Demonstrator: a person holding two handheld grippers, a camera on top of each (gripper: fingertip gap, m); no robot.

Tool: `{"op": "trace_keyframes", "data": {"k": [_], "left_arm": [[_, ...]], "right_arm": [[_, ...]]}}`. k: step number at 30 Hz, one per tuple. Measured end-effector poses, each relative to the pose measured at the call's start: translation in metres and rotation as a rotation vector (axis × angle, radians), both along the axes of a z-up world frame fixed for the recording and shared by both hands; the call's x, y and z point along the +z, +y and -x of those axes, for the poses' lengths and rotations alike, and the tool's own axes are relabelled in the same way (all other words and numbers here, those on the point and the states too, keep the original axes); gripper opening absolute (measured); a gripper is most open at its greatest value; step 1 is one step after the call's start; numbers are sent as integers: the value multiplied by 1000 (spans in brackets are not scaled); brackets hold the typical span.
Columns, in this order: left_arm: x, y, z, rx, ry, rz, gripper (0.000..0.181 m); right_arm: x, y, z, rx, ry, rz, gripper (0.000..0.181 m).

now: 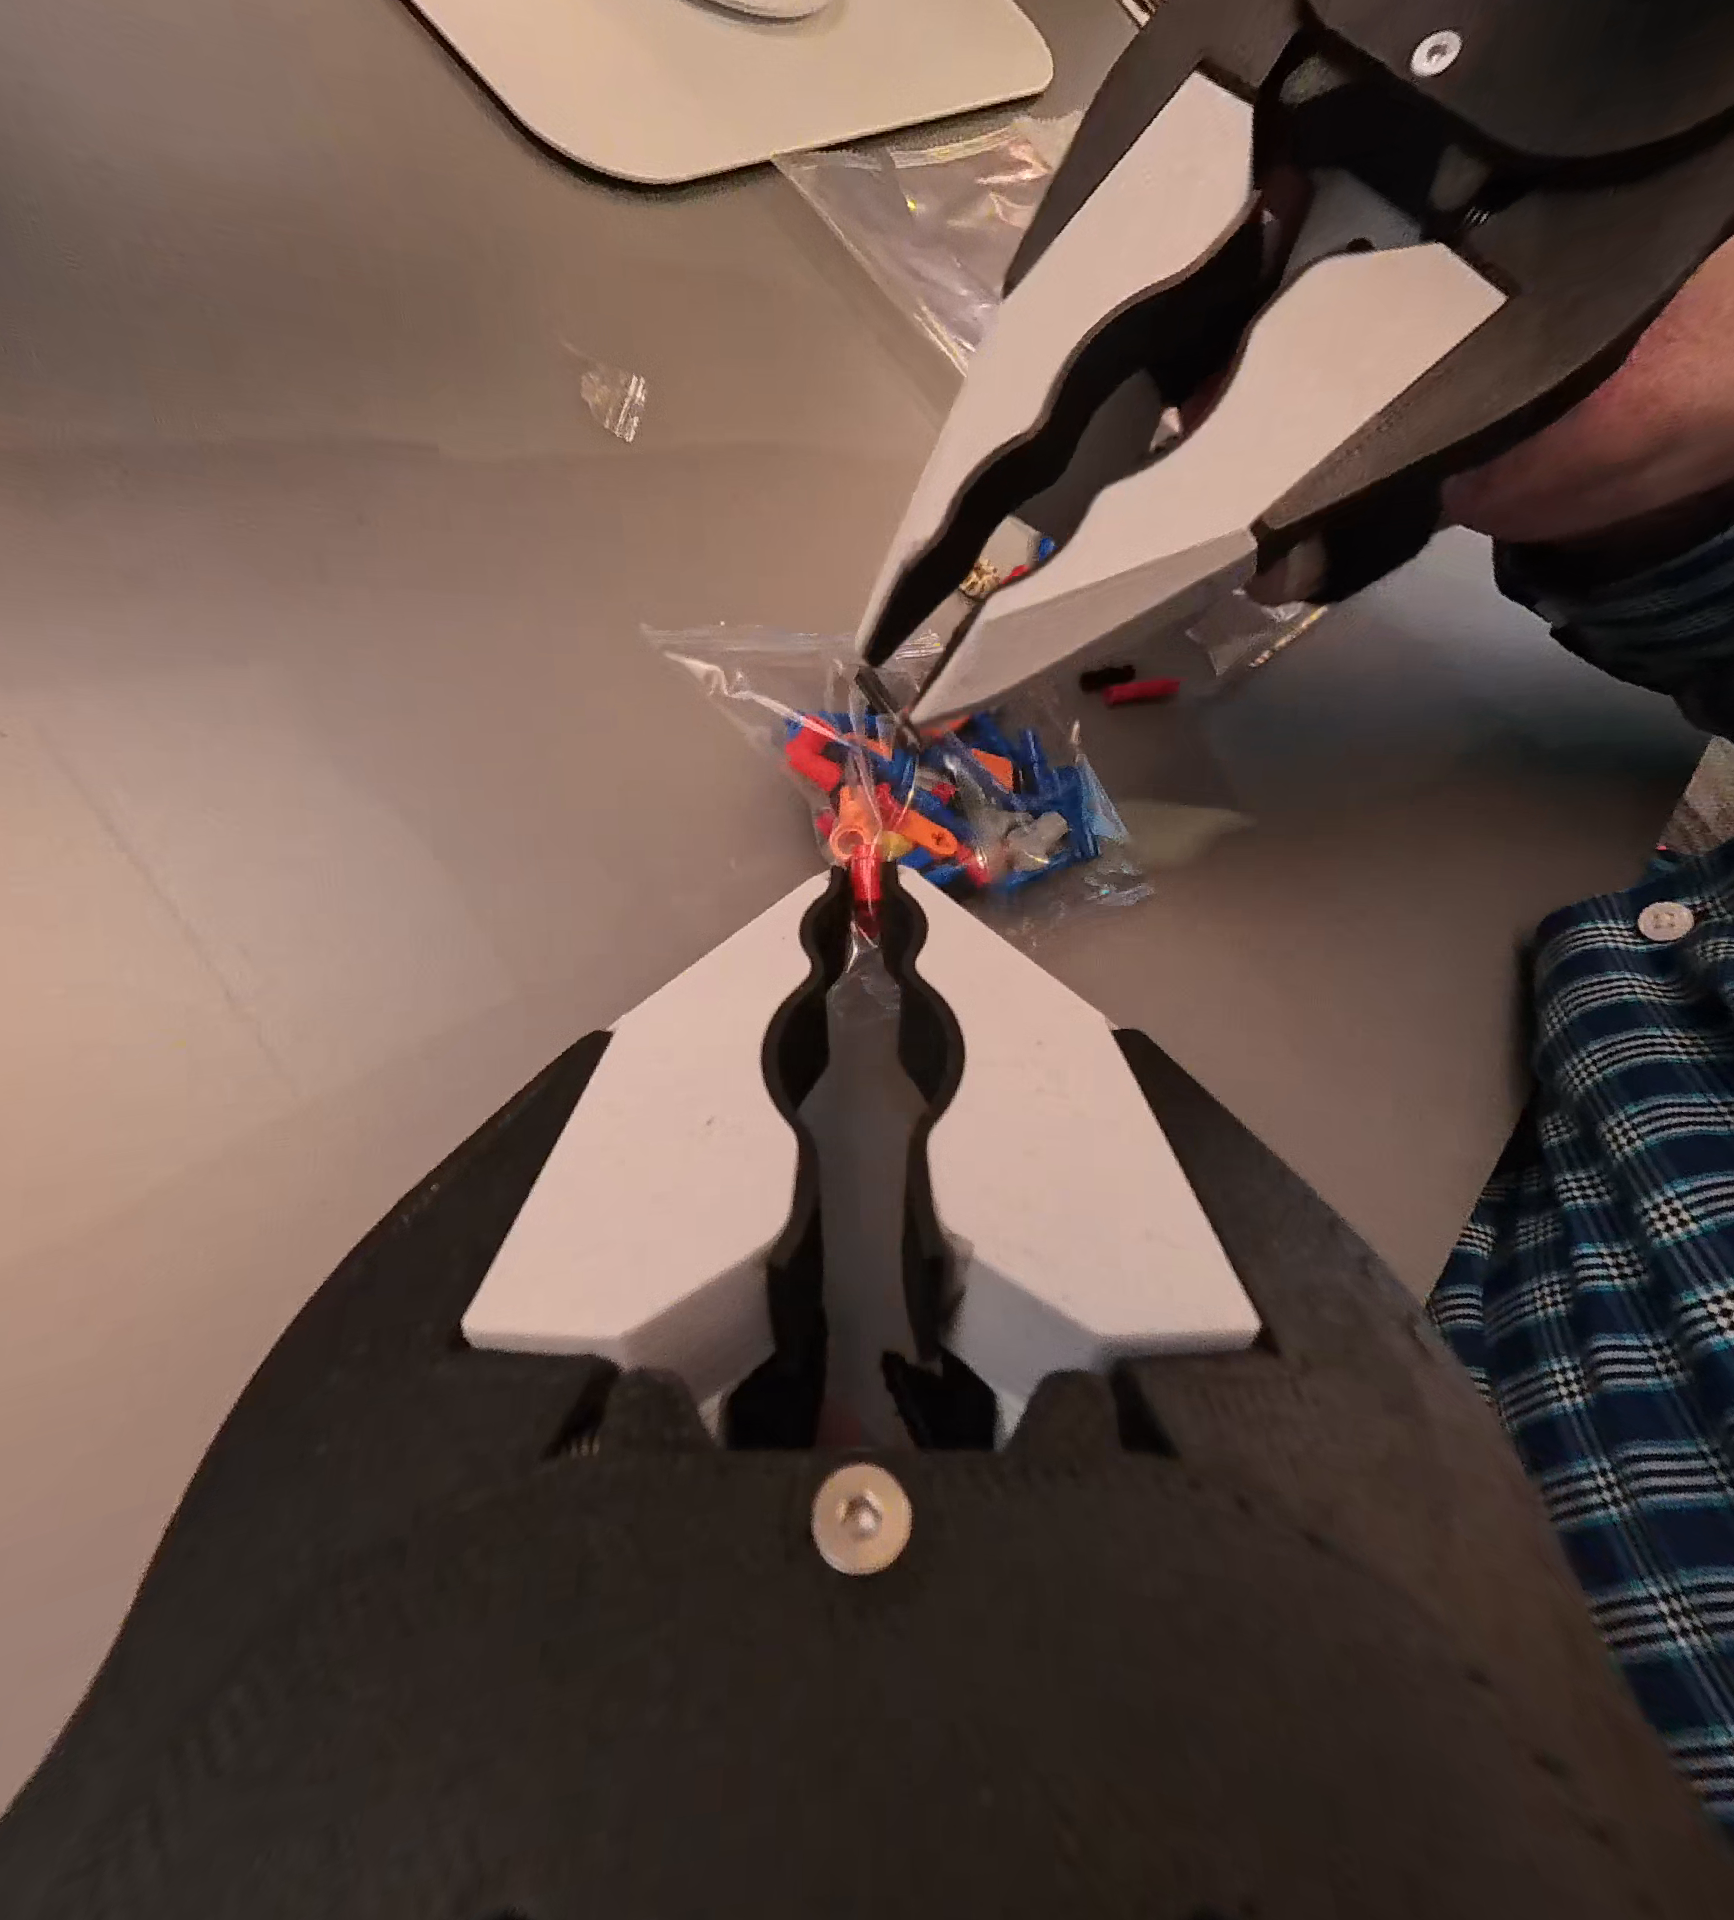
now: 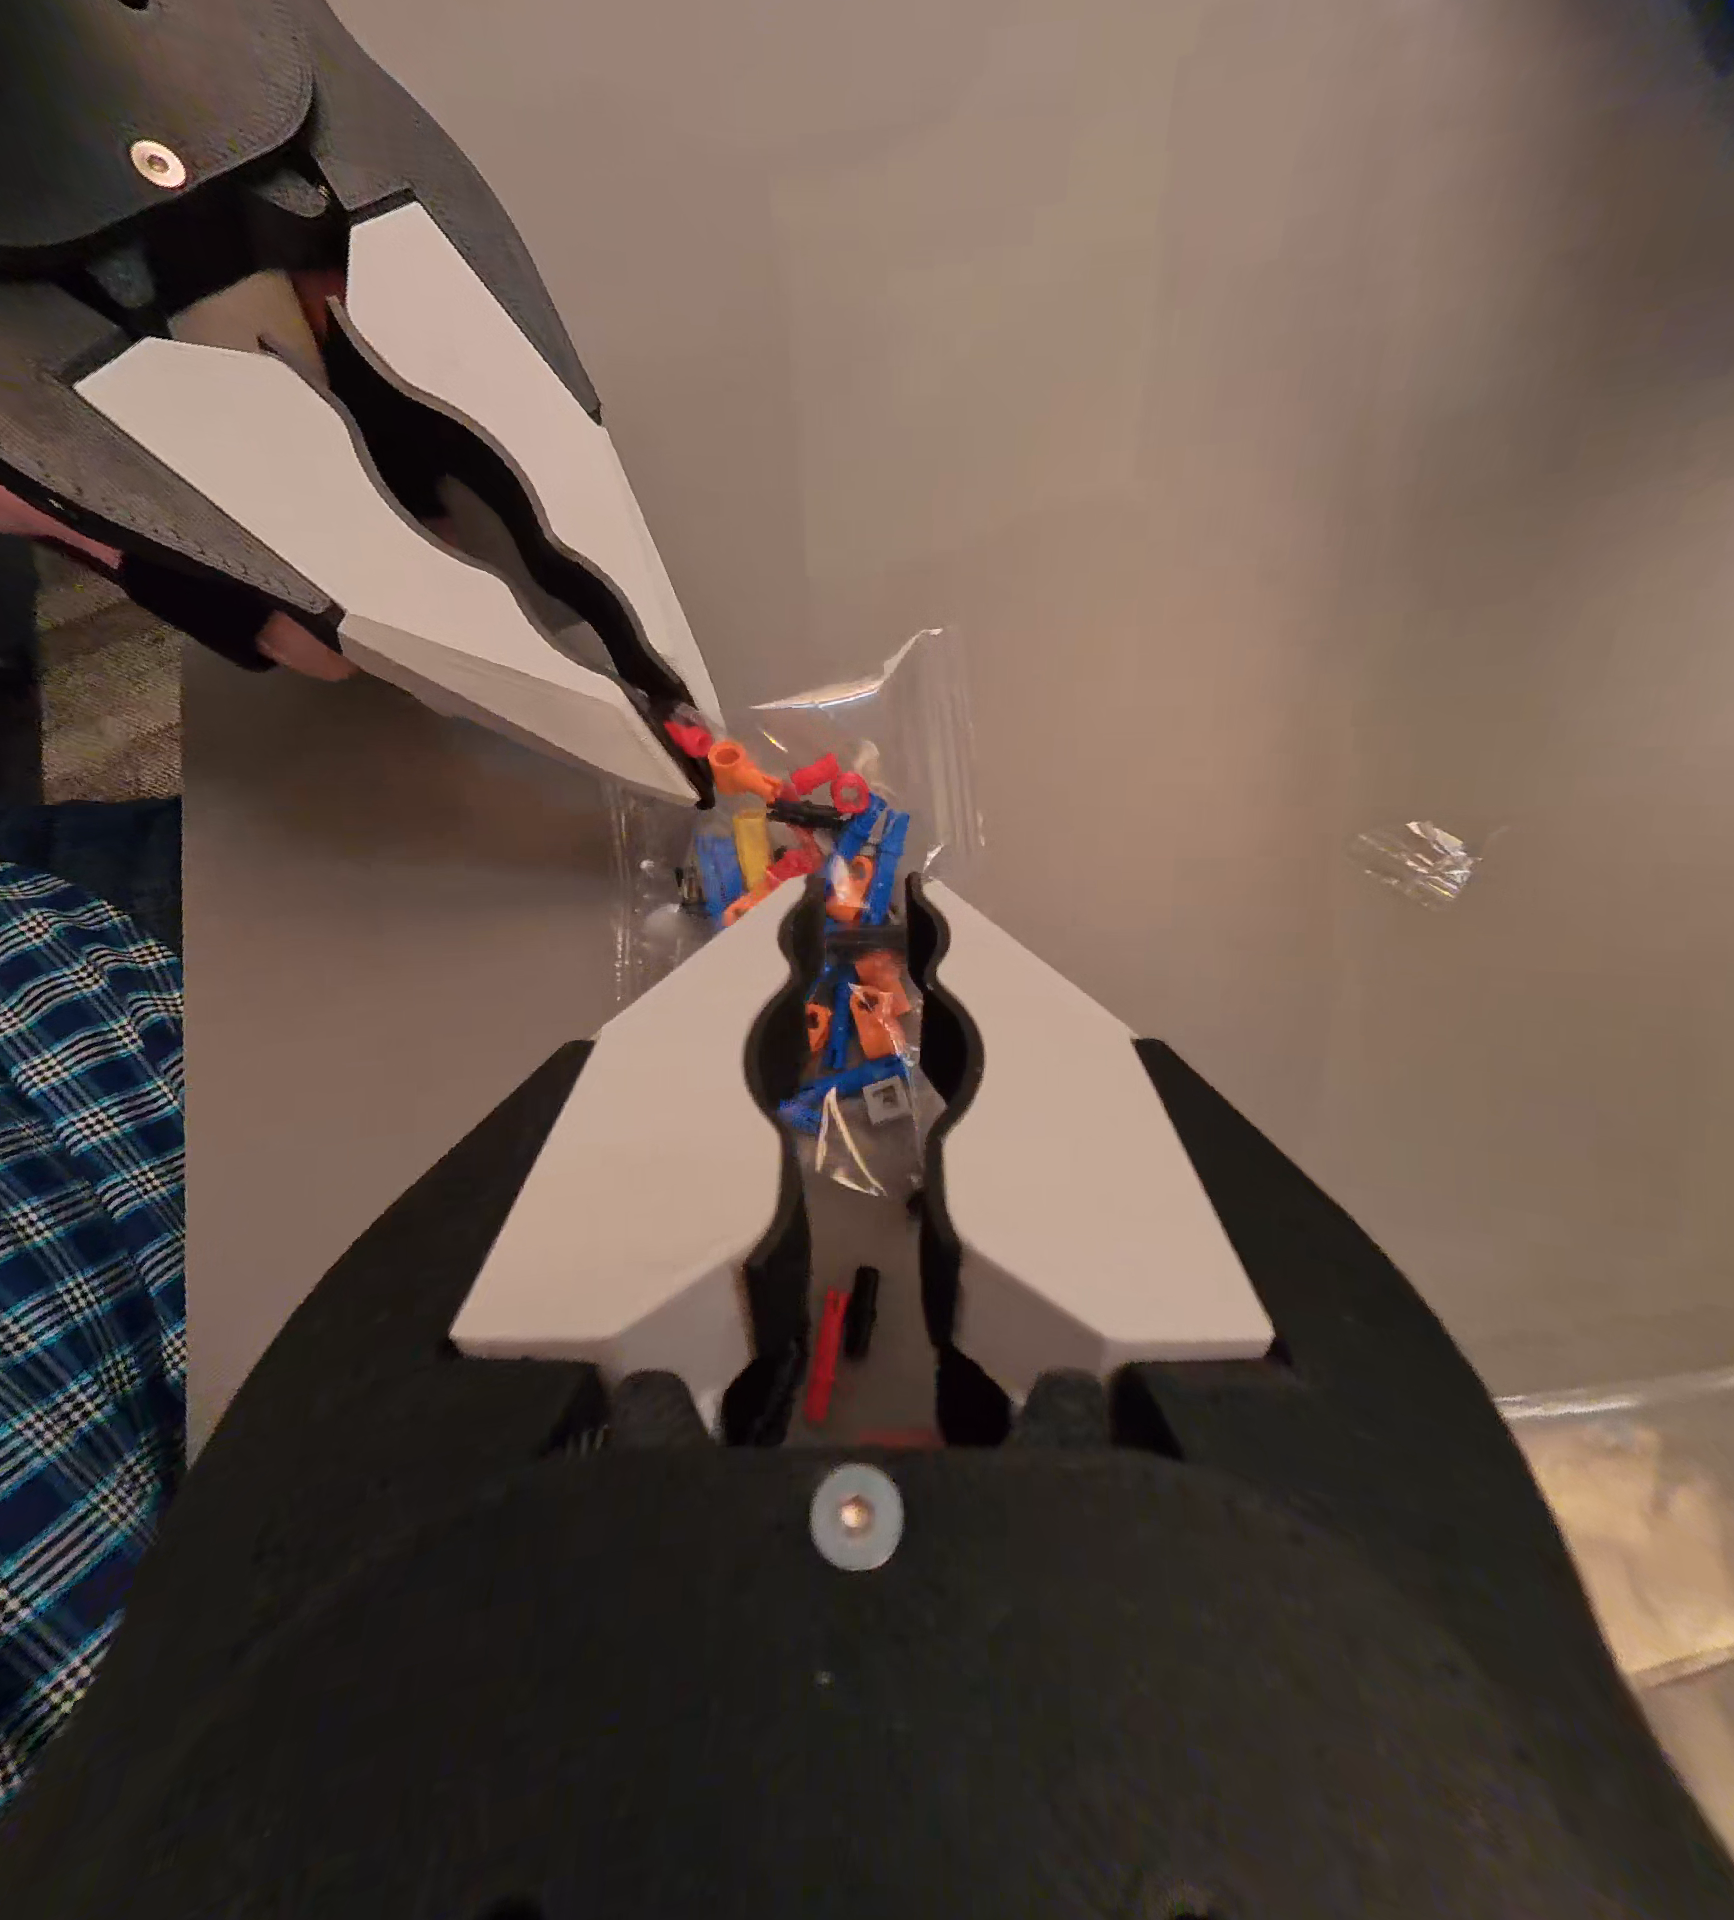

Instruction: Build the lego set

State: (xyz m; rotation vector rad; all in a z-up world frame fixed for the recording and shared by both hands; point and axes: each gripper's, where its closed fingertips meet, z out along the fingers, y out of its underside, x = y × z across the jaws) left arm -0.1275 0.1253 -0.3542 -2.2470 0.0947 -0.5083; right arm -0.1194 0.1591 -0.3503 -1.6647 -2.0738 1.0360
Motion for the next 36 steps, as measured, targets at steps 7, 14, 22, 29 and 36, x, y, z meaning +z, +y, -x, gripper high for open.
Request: {"op": "trace_keyframes", "data": {"k": [7,14,22,29,36], "left_arm": [[1,2,2,10,-7,0,3],[1,3,7,40,-29,8,3],[-1,2,7,41,-57,16,3],[-4,0,7,56,-79,41,3],[-10,-1,8,63,-71,73,3]], "right_arm": [[5,4,-2,-13,14,23,0],[4,3,-9,-18,5,62,0],[3,14,-10,-48,-3,65,5],[-4,10,-18,13,-51,17,21],[-16,4,-21,33,-73,-47,13]]}}
